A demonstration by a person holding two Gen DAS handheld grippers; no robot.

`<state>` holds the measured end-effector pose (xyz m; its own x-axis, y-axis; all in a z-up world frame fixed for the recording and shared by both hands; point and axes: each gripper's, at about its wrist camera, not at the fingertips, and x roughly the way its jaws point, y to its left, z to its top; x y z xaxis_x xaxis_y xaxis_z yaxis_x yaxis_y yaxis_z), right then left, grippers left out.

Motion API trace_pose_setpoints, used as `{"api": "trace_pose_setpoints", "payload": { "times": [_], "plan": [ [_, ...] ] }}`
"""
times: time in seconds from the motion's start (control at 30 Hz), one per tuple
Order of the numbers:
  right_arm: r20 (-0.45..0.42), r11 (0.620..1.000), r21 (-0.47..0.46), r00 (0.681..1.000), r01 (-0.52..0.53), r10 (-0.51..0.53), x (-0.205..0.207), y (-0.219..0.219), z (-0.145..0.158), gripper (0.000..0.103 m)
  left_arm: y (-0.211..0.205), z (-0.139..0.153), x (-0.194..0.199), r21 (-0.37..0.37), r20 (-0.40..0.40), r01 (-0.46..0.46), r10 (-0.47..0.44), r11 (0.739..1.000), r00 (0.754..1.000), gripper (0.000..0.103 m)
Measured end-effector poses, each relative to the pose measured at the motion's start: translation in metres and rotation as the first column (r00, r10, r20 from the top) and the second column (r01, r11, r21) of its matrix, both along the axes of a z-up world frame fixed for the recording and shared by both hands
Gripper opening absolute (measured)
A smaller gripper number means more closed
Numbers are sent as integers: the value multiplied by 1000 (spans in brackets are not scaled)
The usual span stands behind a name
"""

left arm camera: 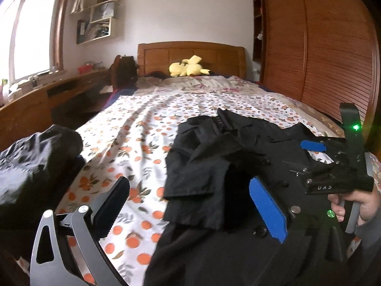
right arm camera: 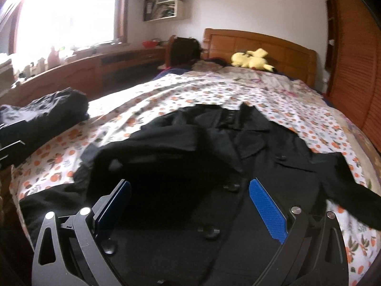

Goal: Fold large clothes

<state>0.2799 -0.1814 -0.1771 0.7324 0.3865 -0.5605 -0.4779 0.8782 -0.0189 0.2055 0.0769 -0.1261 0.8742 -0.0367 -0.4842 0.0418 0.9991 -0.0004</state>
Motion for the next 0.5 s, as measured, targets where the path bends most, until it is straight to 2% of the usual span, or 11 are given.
{"api": "trace_pose_setpoints", "payload": {
  "times": [0.3, 0.5],
  "plan": [
    [-69, 989, 27, 987, -143, 145, -14, 58, -13, 87, 24, 6, -18, 6, 27, -22, 22, 1000, 999, 101],
    [-106, 980, 18, 975, -196, 197, -17, 87, -25, 82, 31, 5, -24, 3, 27, -31, 31, 1000, 999, 101]
  ]
}}
